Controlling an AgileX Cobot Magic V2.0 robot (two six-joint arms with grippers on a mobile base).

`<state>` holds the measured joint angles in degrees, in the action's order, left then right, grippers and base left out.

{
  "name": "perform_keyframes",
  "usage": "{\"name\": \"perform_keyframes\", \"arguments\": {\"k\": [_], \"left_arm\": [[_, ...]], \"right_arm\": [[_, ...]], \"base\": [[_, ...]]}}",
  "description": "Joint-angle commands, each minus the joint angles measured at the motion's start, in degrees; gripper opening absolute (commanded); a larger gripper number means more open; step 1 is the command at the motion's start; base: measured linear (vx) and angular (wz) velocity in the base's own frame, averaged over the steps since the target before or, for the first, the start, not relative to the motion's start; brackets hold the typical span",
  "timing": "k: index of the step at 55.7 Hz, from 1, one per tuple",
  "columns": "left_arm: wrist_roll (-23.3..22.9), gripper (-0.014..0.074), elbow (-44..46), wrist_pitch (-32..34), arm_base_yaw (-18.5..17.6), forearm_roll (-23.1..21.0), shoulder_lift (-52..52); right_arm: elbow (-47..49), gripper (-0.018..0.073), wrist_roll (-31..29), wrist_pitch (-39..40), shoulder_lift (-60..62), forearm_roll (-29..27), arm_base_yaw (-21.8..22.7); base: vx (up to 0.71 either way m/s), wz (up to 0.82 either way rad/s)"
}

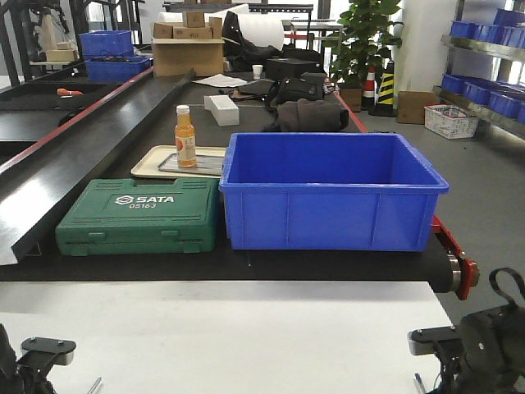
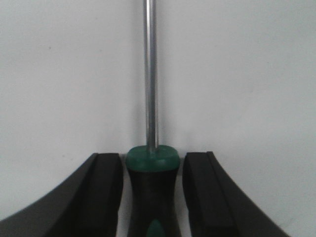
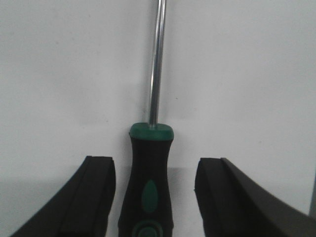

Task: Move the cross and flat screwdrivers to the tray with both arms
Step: 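Lower both grippers over the green-handled screwdrivers and close on the handles, then lift both screwdrivers upright off the table with both grippers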

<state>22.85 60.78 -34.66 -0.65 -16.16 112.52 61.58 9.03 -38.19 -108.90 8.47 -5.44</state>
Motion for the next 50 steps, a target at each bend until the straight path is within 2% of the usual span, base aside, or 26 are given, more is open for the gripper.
{"name": "perform_keyframes", "arguments": {"k": [1, 18, 27, 33, 41, 48, 50], "left_arm": [[-0.1, 0.0420, 1.0, 0.3, 0.0, -2.2, -1.9], [-0.1, 0.0420, 1.0, 0.4, 0.0, -2.2, -1.9], [0.1, 0.0417, 1.0, 0.1, 0.0, -2.2, -1.9], [0.7, 0.0398, 1.0, -0.3, 0.0, -2.2, -1.9], [0.9, 0.0309, 1.0, -1.0, 0.0, -2.2, -1.9], [0.9, 0.0146, 1.0, -1.5, 0.0, -2.2, -1.9], [0.9, 0.0080, 1.0, -1.7, 0.0, -2.3, -2.0]], "right_arm": [[1.7, 0.0454, -0.4, 2.9, 0.8, 1.3, 0.4], [1.7, 0.0428, -0.4, 4.9, -2.2, 1.2, 0.4], [1.7, 0.0335, -0.2, 3.3, -2.4, 1.1, 0.4], [1.7, 0.0239, -0.2, 1.0, -2.4, 1.1, 0.4], [1.7, 0.0109, -0.3, -1.1, -2.4, 1.1, 0.4], [1.8, -0.0014, -0.3, -0.9, -2.1, 1.1, 0.4], [1.8, -0.0014, -0.3, -0.9, -2.0, 1.1, 0.4]], "base": [[0.00, 0.00], [0.00, 0.00], [0.00, 0.00], [0.00, 0.00], [0.00, 0.00], [0.00, 0.00], [0.00, 0.00]]}}
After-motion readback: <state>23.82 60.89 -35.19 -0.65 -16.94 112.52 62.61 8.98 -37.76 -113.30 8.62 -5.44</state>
